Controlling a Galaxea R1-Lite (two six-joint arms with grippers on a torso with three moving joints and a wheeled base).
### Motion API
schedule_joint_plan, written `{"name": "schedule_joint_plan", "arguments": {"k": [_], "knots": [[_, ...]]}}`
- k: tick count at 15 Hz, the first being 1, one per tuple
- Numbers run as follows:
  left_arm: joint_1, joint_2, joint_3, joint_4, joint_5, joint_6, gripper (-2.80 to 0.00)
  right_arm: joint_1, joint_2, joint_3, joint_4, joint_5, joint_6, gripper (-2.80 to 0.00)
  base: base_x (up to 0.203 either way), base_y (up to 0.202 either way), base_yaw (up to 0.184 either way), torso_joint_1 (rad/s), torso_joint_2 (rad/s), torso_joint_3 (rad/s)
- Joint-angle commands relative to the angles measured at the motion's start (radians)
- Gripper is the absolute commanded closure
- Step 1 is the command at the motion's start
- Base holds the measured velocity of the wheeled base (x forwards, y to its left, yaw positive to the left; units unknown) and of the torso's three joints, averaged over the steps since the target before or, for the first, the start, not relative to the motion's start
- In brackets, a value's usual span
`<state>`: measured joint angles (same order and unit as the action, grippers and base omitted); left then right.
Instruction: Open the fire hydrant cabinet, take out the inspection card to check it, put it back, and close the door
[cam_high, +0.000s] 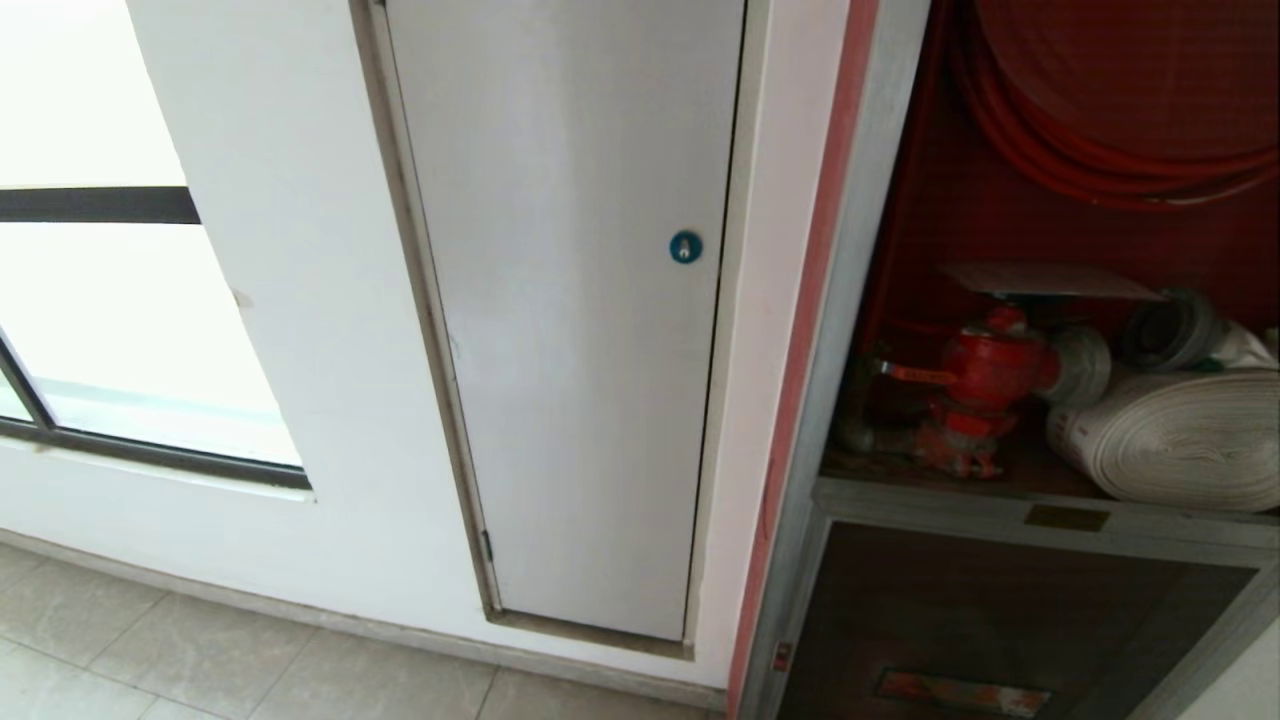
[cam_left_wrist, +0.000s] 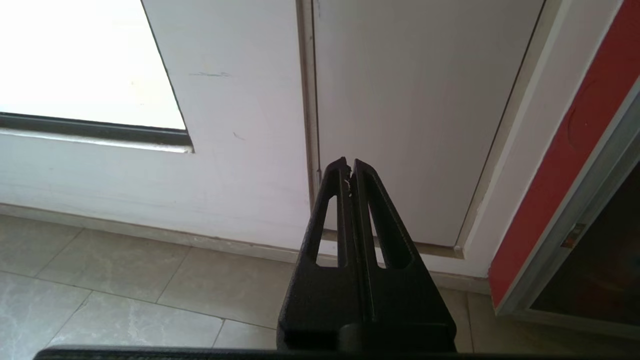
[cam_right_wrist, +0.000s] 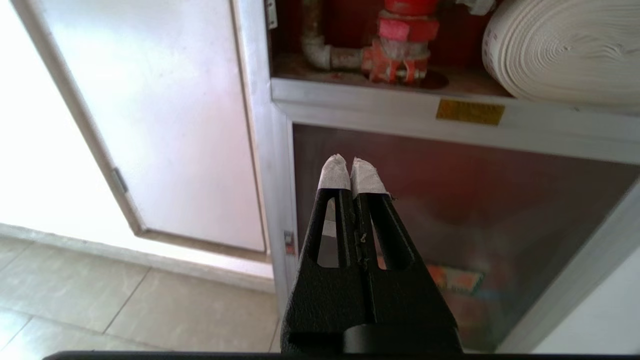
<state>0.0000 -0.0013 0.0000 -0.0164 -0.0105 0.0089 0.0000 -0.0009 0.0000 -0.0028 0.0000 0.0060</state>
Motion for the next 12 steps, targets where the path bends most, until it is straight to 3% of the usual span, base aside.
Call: {"name": "schedule_joint_plan", "arguments": {"k": [1,12], "knots": [[0.0,0.001,0.006,0.0,0.0,0.0,0.0,0.0,-0.002,-0.002,0.0,0.0,0.0,0.0,-0.195,0.0,0.002,0.001,0.0,0.007],[0.0,0.001,0.006,0.0,0.0,0.0,0.0,0.0,-0.002,0.0,0.0,0.0,-0.001,0.0,-0.197,0.0,0.001,0.003,0.0,0.001]]}}
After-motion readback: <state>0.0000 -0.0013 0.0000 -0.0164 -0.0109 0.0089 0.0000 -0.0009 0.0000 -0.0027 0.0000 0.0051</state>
